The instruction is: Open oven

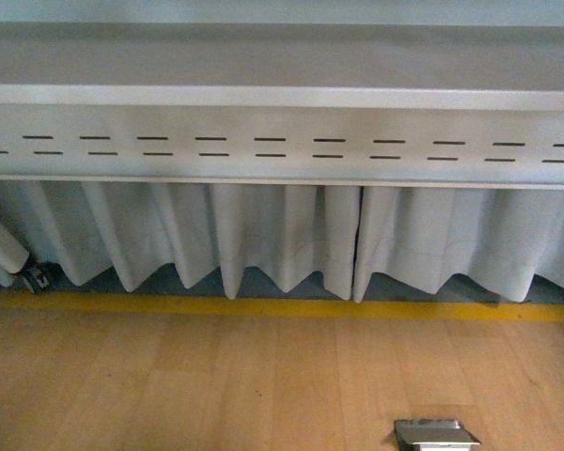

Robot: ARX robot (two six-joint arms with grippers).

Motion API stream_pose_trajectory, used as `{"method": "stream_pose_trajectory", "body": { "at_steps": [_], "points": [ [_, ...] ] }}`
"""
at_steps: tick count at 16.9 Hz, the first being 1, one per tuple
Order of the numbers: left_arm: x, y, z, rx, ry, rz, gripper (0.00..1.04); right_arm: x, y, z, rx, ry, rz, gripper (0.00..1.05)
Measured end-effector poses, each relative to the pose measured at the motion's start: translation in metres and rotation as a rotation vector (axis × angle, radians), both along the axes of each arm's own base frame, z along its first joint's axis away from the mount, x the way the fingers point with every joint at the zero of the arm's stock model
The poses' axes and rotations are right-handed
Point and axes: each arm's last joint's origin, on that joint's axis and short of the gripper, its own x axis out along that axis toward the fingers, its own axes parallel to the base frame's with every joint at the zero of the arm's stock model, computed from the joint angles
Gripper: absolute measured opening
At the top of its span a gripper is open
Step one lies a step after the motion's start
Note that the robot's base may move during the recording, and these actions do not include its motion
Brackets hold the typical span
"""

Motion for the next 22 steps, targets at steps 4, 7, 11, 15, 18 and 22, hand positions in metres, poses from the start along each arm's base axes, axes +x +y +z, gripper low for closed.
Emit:
{"method": "stream_pose_trajectory", "body": {
  "at_steps": [4, 7, 11, 15, 18, 22],
  "points": [
    [0.0000, 0.0000, 0.0000, 0.000, 0.000, 0.000, 0.98, 0.0000, 0.0000, 0.0001, 0.000, 0.000, 0.000, 0.98],
    [0.0000, 0.0000, 0.0000, 0.000, 0.000, 0.000, 0.98, 0.0000, 0.0000, 0.0000, 0.000, 0.000, 0.000, 0.98],
    [0.0000, 0.0000, 0.0000, 0.000, 0.000, 0.000, 0.98, 0.0000, 0.0000, 0.0000, 0.000, 0.000, 0.000, 0.98],
    [0.0000, 0.0000, -0.0002, 0.000, 0.002, 0.000, 0.98, 0.0000, 0.0000, -0.0001, 0.000, 0.002, 0.000, 0.98],
    [0.0000, 0.0000, -0.0001, 0.000, 0.001, 0.000, 0.98, 0.0000, 0.0000, 0.0000, 0.000, 0.000, 0.000, 0.98],
    [0.0000, 0.0000, 0.0001, 0.003, -0.001, 0.001, 0.98, 0.0000, 0.0000, 0.0001, -0.002, -0.001, 0.000, 0.98]
  ]
}}
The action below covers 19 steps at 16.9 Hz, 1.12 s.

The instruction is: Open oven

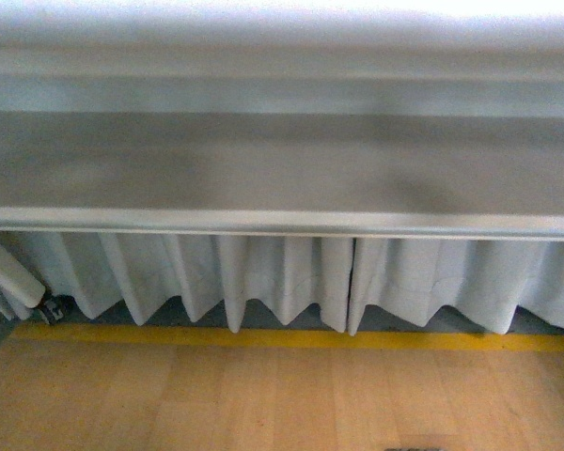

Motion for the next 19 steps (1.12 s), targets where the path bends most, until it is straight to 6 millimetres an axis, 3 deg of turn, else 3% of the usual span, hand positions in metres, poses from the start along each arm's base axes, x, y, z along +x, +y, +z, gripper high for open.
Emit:
{"method": "stream_pose_trajectory", "body": {
  "at_steps": [19],
  "points": [
    [0.0000, 0.0000, 0.0003, 0.008, -0.003, -0.001, 0.98, 0.0000, 0.0000, 0.0003, 0.001, -0.003, -0.001, 0.98]
  ]
}}
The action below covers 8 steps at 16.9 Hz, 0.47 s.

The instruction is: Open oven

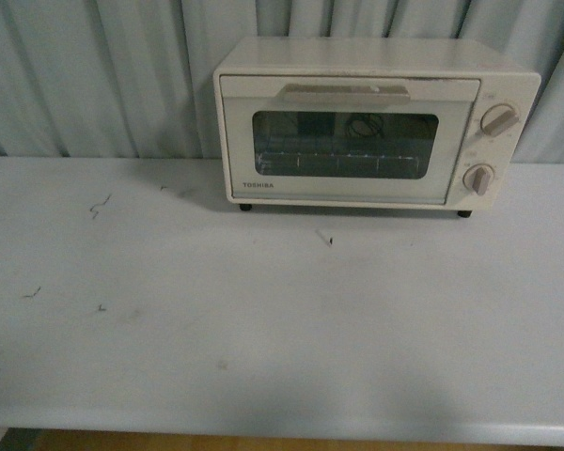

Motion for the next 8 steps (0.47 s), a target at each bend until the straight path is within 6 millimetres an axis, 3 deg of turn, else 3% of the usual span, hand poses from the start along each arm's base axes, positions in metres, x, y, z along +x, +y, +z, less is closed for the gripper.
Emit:
{"method": "stream_pose_trajectory", "body": {
  "at_steps": [8],
  "points": [
    [0.0000, 0.0000, -0.0003, 0.000, 0.003, 0.000, 0.98, 0.0000, 0.0000, -0.0002, 0.000, 0.002, 0.000, 0.98]
  ]
}}
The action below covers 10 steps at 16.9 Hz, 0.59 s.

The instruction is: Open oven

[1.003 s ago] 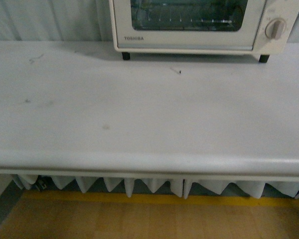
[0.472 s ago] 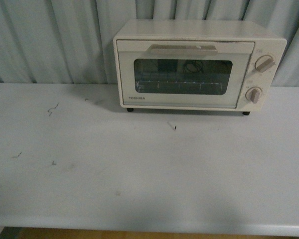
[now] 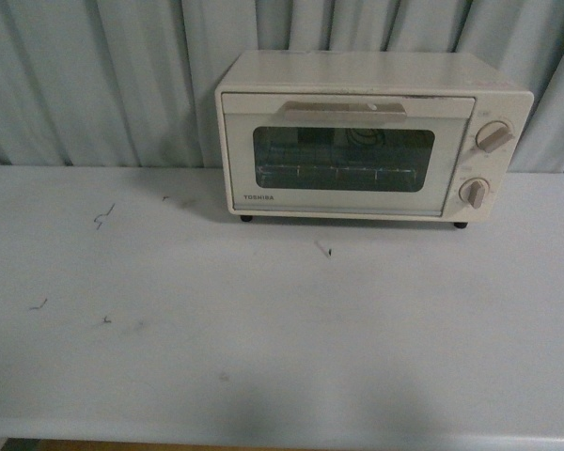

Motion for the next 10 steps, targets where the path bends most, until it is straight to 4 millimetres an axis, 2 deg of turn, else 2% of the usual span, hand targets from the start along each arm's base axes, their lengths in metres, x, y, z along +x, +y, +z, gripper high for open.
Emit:
{"method": "stream_pose_trajectory", "body": {
  "at_steps": [10],
  "points": [
    [0.0000, 0.0000, 0.0000, 0.000, 0.000, 0.000, 0.98, 0.0000, 0.0000, 0.0000, 0.000, 0.000, 0.000, 0.98]
  ]
}}
